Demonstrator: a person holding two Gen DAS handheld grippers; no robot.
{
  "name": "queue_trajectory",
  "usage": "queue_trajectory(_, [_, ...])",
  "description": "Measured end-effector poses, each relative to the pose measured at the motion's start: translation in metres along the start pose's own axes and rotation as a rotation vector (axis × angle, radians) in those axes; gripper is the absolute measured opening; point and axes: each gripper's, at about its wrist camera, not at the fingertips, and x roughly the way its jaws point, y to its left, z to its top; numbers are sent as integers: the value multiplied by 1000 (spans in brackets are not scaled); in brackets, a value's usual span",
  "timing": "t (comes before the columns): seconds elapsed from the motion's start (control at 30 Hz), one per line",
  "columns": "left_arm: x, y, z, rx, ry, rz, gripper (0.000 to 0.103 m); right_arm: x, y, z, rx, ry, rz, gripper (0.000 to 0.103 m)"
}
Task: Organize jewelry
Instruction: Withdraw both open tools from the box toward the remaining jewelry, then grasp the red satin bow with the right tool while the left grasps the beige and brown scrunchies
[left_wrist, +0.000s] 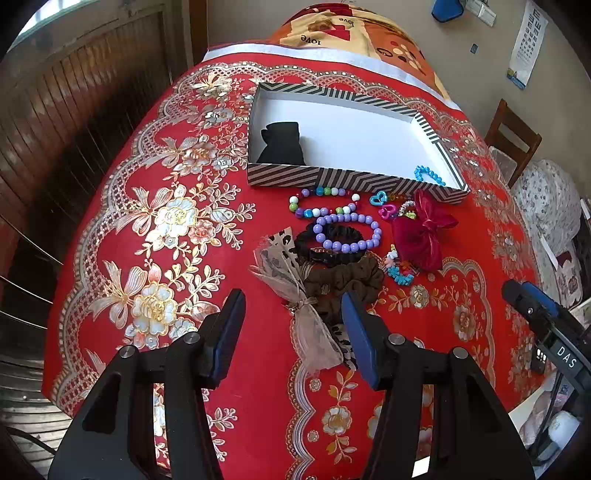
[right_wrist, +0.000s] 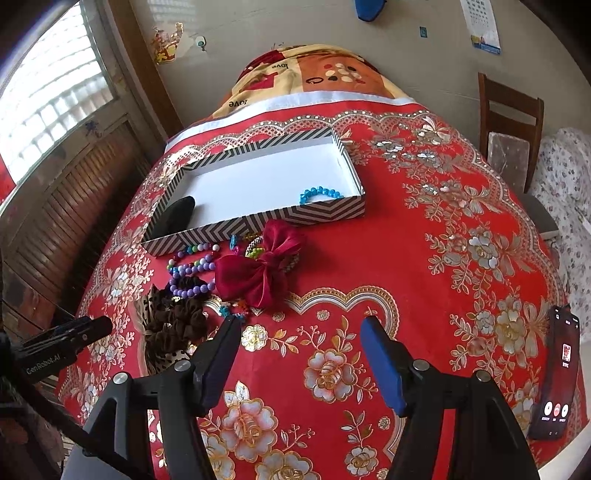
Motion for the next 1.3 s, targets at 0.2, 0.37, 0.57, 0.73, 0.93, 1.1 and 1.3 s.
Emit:
queue_trajectory(0.2, [-1, -2, 0, 3, -3, 1, 54, -1, -2, 2, 4, -2, 3, 65])
queue_trajectory(0.37, [-2, -2, 0, -1, -6, 0, 54, -1, -2, 3, -1, -4, 7, 65])
queue_trajectory(0.57, [0, -3, -1, -9, 0, 1, 54, 3, 0, 4, -9, 2, 12, 65])
queue_trajectory(0.73, [3, -5, -1, -4, 12, -2, 54, 5, 0, 6, -9, 4, 16, 66])
queue_trajectory(0.93, [18, -2, -3, -31, 45, -88, 57, 15, 0, 10, -13, 16, 26, 66])
queue_trajectory(1.1, [42, -8, -4, -32, 100, -101, 59, 37, 2, 18, 0, 34, 77, 66])
queue_trajectory(1.3, [73, -14, -1, -16, 154, -47, 59, 77, 1, 34, 25, 65, 128, 66])
